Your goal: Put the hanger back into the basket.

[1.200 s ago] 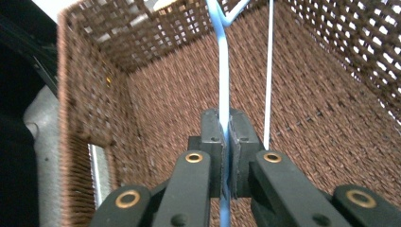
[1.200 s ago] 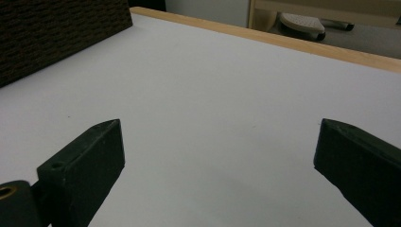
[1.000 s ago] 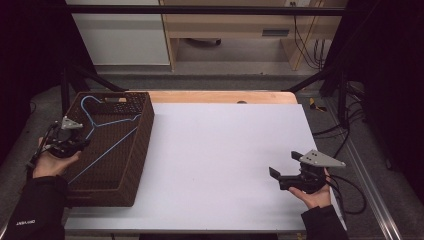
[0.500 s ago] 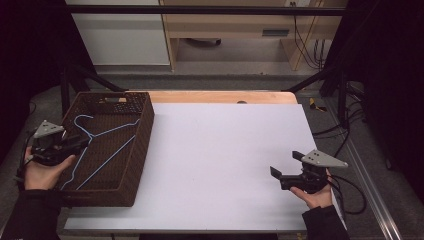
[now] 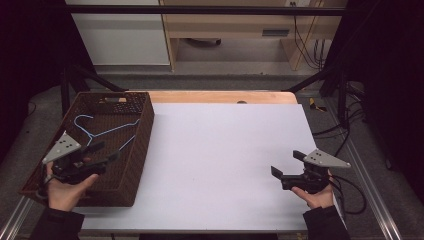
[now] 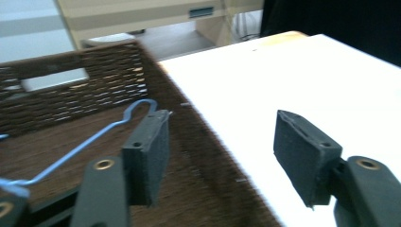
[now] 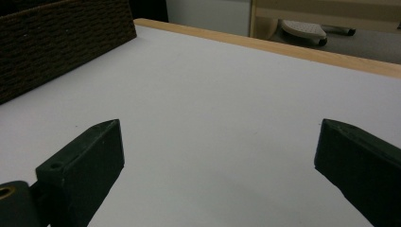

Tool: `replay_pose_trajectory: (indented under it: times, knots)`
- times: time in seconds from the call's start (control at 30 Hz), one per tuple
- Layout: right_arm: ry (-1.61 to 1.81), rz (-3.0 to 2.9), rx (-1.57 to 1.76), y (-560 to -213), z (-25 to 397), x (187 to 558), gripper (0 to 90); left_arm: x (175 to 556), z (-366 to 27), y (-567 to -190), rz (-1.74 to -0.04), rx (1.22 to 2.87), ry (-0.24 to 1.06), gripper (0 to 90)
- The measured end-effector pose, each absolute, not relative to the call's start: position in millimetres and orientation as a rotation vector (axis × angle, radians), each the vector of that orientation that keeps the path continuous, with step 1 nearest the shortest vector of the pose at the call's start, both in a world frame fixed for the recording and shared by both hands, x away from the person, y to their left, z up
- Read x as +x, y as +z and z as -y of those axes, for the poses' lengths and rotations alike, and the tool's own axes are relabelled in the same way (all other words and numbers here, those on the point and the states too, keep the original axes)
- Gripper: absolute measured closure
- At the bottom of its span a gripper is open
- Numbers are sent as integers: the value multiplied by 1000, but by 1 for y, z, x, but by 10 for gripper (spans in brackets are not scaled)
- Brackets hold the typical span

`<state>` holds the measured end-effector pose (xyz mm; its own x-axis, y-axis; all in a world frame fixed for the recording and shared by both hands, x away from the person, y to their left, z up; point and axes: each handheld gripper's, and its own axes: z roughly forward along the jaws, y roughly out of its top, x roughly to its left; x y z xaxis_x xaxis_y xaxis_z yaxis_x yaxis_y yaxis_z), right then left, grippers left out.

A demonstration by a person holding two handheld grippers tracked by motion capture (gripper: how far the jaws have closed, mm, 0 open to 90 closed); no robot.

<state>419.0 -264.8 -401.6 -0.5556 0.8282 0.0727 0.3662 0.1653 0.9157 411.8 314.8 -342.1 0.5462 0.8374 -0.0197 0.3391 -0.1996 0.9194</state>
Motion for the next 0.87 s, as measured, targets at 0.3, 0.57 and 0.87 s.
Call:
replay_pose_trajectory:
  times: [0.3, 0.57, 0.87]
  knots:
    - [1379, -1999, 1120, -401, 266, 418, 27, 397, -265, -359, -890, 1783, 577, 200]
    - [1390, -1999, 1110, -401, 266, 417, 25, 401, -244, -380, -908, 1816, 542, 116]
    - [1392, -1996, 1115, -401, 267, 417, 26, 404, -244, -391, -904, 1833, 559, 116]
